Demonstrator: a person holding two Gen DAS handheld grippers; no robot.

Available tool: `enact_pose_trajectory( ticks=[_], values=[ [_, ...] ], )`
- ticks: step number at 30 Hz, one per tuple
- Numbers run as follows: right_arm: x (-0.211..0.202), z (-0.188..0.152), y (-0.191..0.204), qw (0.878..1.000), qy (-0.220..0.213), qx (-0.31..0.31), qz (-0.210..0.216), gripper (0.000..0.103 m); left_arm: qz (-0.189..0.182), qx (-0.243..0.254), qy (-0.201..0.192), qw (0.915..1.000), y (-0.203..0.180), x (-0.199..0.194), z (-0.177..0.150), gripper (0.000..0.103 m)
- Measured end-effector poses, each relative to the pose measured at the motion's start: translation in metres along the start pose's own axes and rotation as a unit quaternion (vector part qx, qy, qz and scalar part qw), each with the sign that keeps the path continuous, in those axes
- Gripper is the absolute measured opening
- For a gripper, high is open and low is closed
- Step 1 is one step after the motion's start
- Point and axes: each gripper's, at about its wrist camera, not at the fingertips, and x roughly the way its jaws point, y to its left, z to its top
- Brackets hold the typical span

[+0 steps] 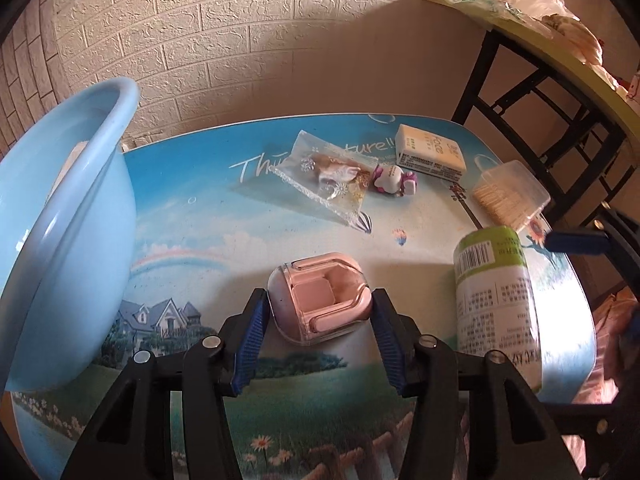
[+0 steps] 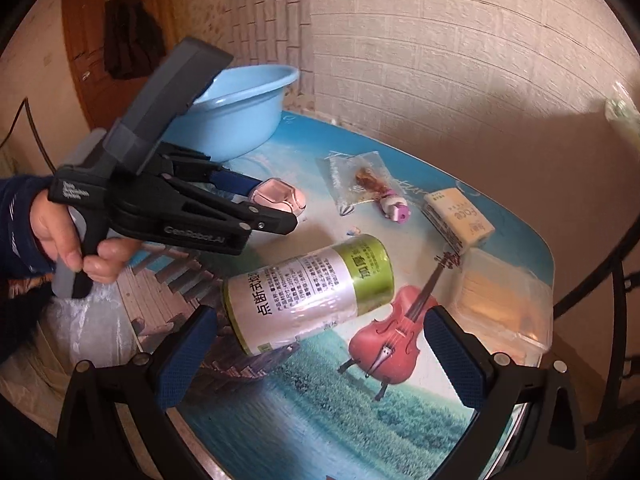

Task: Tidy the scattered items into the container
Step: 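Grasp the pink plastic case with the left gripper while the right gripper grasps the green canister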

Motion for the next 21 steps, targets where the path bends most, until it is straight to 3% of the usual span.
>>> enact_pose_trajectory(
  ticks=[14,21],
  values=[
    [0.035,0.02,0.01,0.99,0.041,-0.135,0.033,0.103,-0.012,0.02,-0.005,0.9997,-0.003,-0.018,-0.006,0.05],
    [0.047,0.023,0.004,0.991,0.046,-0.108,0.064,0.098,-0.006,0.012,-0.001,0.9999,0.002,-0.022,-0.011,0.05]
  ],
)
